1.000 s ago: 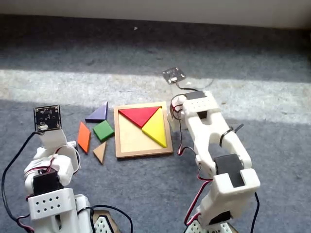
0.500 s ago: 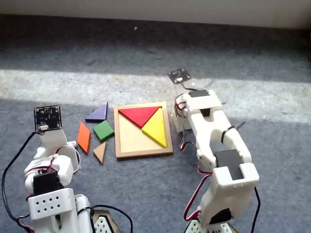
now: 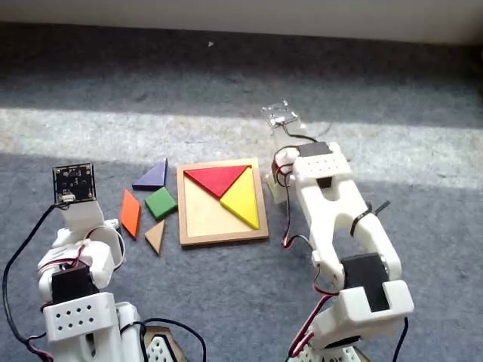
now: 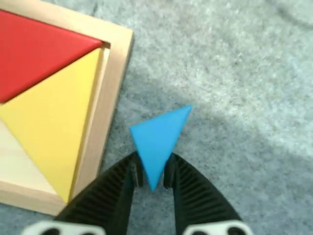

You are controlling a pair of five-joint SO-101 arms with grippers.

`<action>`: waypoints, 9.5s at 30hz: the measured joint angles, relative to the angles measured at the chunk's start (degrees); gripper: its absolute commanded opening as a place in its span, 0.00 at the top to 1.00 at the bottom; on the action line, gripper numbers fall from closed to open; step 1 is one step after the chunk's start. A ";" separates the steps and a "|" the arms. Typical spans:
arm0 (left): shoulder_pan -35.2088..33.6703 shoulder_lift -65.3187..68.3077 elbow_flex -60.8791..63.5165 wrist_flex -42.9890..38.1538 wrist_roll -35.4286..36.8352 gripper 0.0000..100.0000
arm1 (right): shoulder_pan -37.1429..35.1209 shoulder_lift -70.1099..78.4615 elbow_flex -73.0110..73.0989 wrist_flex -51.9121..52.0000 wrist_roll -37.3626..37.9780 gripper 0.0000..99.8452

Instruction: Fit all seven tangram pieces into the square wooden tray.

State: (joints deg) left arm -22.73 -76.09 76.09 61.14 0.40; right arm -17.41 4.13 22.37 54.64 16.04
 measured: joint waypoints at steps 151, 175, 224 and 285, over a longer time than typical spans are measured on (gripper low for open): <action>0.00 0.00 0.44 0.00 0.00 0.99 | -5.01 -1.76 10.20 -5.27 11.69 0.87; 0.00 0.00 0.44 0.00 0.00 0.99 | -5.01 -1.76 10.20 -2.11 11.69 0.86; 0.00 0.00 0.44 0.00 0.00 0.99 | -26.20 7.56 -9.23 -1.14 -2.02 0.93; 0.00 0.00 0.44 0.00 0.00 0.99 | -25.32 17.05 -24.35 14.24 -34.46 0.93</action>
State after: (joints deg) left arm -22.73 -76.09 76.53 61.14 0.40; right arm -42.73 21.19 -1.98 68.88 -18.42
